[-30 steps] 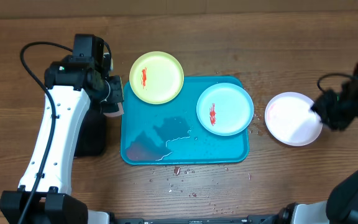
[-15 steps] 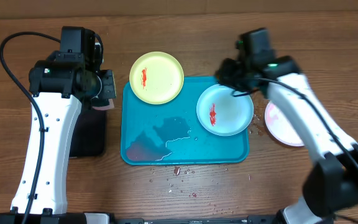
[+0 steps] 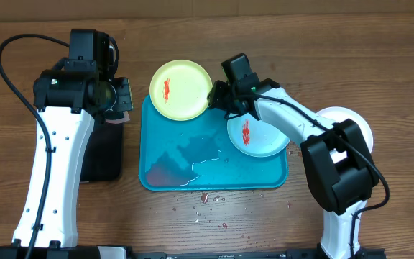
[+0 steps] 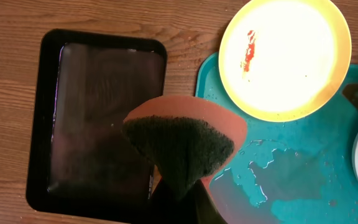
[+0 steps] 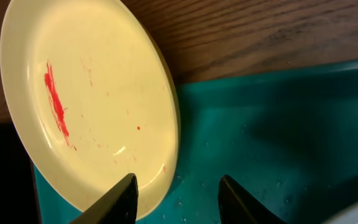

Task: Clean dirty plates on tray and stack at the side
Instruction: 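Grasp the yellow plate's rim with the right gripper and pull it center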

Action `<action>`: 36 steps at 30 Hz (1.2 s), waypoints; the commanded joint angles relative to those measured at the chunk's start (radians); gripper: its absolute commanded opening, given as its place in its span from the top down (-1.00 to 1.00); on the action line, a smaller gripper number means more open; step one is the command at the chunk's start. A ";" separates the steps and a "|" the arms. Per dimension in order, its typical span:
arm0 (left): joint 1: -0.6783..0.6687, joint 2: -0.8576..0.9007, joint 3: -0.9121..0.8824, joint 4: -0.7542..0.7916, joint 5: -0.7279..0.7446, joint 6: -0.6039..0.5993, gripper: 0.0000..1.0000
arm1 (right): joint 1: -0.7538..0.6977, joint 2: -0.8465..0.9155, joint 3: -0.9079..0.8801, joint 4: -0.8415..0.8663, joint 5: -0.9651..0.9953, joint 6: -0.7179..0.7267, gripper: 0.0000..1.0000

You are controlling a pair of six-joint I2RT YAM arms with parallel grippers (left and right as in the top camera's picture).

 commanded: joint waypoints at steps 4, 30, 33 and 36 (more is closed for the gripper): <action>0.005 0.002 0.011 0.004 0.006 -0.021 0.91 | 0.067 0.057 0.014 0.053 0.004 0.004 0.20; 0.005 0.071 -0.056 0.017 0.162 -0.034 0.92 | 0.159 -0.006 0.053 -0.374 0.012 -0.278 0.01; 0.003 0.127 -0.056 0.016 0.212 -0.034 0.92 | 0.158 -0.006 0.053 -0.322 0.076 -0.349 0.00; 0.003 0.159 -0.056 0.016 0.232 -0.034 0.91 | 0.159 -0.006 0.051 -0.285 0.075 -0.361 0.10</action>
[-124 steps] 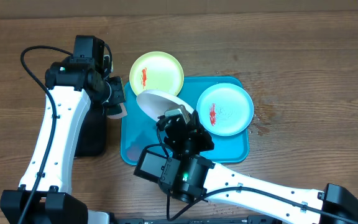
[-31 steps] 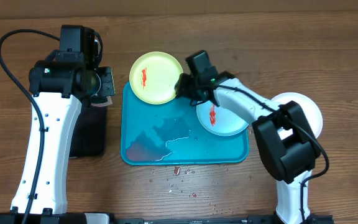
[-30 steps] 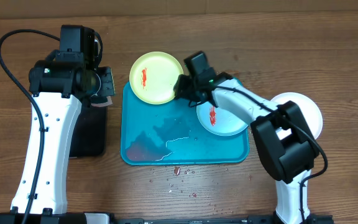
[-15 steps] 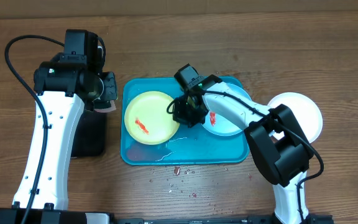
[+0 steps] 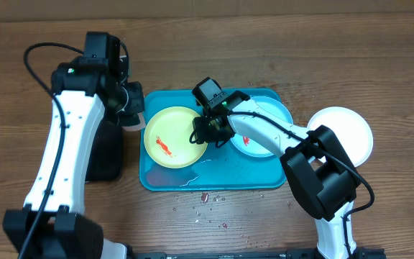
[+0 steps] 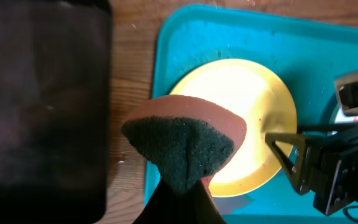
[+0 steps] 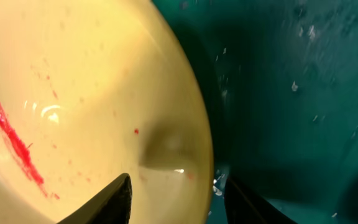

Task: Clean dirty plates on tray and stack at the side
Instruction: 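Grasp the yellow plate's rim with the right gripper and pull it center, then scrub the yellow plate with the sponge in the left gripper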

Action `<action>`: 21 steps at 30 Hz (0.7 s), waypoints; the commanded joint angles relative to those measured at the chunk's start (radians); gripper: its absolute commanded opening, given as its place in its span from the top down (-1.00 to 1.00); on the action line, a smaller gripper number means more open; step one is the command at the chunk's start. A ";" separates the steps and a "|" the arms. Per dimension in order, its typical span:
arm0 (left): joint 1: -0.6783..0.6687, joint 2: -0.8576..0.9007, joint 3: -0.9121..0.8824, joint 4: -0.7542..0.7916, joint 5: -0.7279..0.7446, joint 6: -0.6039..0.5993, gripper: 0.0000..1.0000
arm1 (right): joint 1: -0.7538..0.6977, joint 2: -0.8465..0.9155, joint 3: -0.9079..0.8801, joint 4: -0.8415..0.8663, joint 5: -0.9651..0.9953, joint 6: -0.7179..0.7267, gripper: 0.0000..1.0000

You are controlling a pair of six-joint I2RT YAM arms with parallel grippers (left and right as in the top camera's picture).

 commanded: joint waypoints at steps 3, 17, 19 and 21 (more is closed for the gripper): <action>0.002 0.052 -0.004 0.002 0.059 -0.010 0.92 | -0.004 -0.031 0.010 0.061 0.057 -0.052 0.28; -0.095 0.055 -0.162 0.245 0.051 -0.040 0.92 | -0.001 -0.021 -0.008 -0.073 0.056 0.388 0.92; -0.106 0.064 -0.208 0.314 0.050 -0.041 0.91 | 0.001 -0.021 -0.008 -0.083 0.056 0.388 0.93; -0.113 0.085 -0.249 0.374 0.000 -0.079 0.92 | 0.005 -0.021 -0.008 -0.087 0.056 0.388 0.92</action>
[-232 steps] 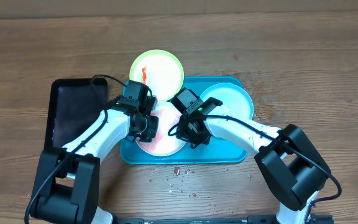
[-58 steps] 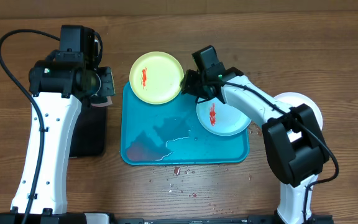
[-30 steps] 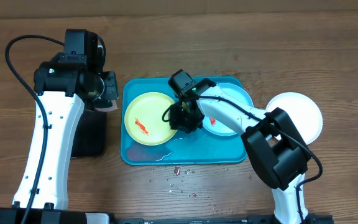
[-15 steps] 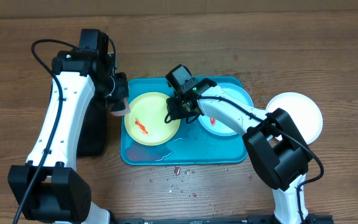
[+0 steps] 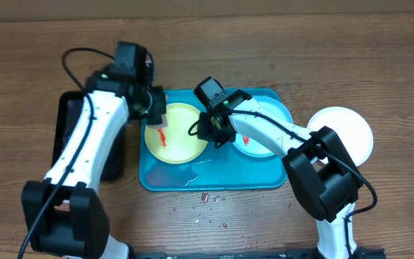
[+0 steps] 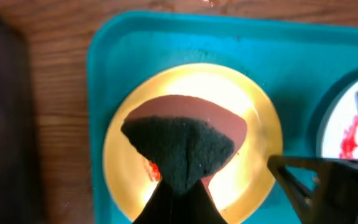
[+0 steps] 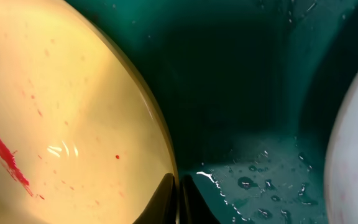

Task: Clean dirty plates on tray and stack at the side
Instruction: 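Scrub the yellow plate with the sponge in the left gripper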

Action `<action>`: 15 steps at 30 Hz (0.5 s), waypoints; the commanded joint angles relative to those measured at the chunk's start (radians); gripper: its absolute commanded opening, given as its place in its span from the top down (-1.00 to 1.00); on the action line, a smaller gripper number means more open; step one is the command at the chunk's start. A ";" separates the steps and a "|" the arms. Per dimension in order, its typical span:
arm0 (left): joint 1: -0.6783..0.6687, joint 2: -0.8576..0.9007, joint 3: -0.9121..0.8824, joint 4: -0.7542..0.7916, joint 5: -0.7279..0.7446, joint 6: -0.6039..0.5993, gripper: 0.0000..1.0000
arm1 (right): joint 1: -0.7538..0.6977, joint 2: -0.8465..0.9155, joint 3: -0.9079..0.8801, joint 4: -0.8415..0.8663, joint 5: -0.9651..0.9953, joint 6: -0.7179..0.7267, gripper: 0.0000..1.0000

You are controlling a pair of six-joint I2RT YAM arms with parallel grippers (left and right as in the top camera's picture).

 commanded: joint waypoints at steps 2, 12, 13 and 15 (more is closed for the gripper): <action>-0.019 0.055 -0.096 0.116 -0.103 -0.089 0.91 | 0.012 -0.008 -0.008 -0.017 0.018 0.037 0.92; -0.051 0.330 -0.113 0.172 -0.133 -0.083 0.92 | 0.015 -0.008 -0.008 -0.015 0.024 0.029 0.93; -0.060 0.345 -0.113 0.161 -0.118 -0.071 0.92 | 0.015 -0.008 -0.008 -0.016 0.028 0.029 0.92; -0.076 0.369 -0.113 0.138 -0.070 -0.030 0.92 | 0.015 -0.008 -0.008 -0.016 0.030 0.029 0.92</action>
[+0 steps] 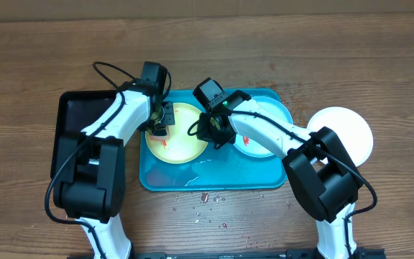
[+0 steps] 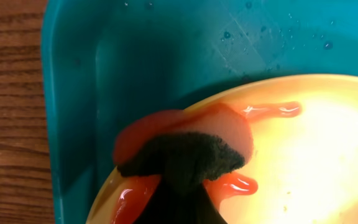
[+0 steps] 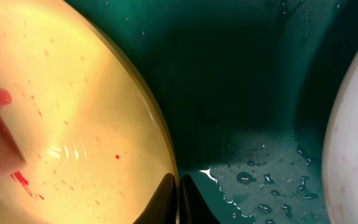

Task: Clean dirty plates on tray and stack at the side
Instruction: 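Scrub the yellow plate with the sponge in the left gripper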

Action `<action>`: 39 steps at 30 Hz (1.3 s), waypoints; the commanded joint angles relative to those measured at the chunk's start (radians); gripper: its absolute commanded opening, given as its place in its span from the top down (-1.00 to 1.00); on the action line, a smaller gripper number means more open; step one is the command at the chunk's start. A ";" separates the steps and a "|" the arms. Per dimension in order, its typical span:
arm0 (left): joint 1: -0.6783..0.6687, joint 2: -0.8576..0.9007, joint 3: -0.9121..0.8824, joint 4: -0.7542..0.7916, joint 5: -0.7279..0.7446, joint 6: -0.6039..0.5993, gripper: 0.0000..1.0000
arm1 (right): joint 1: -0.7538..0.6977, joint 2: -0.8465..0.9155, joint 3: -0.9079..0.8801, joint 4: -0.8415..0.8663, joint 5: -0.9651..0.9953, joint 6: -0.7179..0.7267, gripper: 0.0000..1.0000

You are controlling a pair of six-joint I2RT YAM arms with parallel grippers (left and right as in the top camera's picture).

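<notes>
The yellow plate lies in the left half of the teal tray. My left gripper is shut on an orange sponge with a dark scrub face, pressed onto the plate's left part, where wet red sauce is smeared around it. At the plate's right edge my right gripper is shut on the rim of the yellow plate. A white plate with a red streak lies in the tray's right half.
A clean white plate sits on the wooden table right of the tray. A black tray lies to the left of the teal one. Water pools on the teal tray's floor, and red crumbs dot the table in front.
My left gripper has come down with the sponge from above the yellow plate onto its left part, covering the red streak and smearing it. My right gripper still pinches the rim.
At first the yellow plate hung over the tray's back left corner, my right gripper open at its rim, the sponge held over the black tray. Then the plate lay inside the tray. Then my right gripper was shut on the rim, and now the sponge presses on the plate.
</notes>
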 commanded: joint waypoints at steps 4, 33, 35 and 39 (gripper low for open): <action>-0.067 0.114 -0.035 -0.100 0.344 0.265 0.92 | 0.008 -0.007 -0.008 -0.009 0.025 0.002 0.92; -0.043 0.078 0.041 -0.250 0.276 0.219 0.91 | -0.051 -0.007 -0.008 0.210 -0.063 -0.106 0.93; -0.049 0.078 0.041 -0.208 0.234 0.241 0.92 | -0.057 -0.006 -0.008 0.230 -0.063 -0.123 0.93; -0.047 0.078 0.041 -0.131 0.139 0.154 0.92 | -0.057 -0.006 -0.008 0.229 -0.063 -0.140 0.93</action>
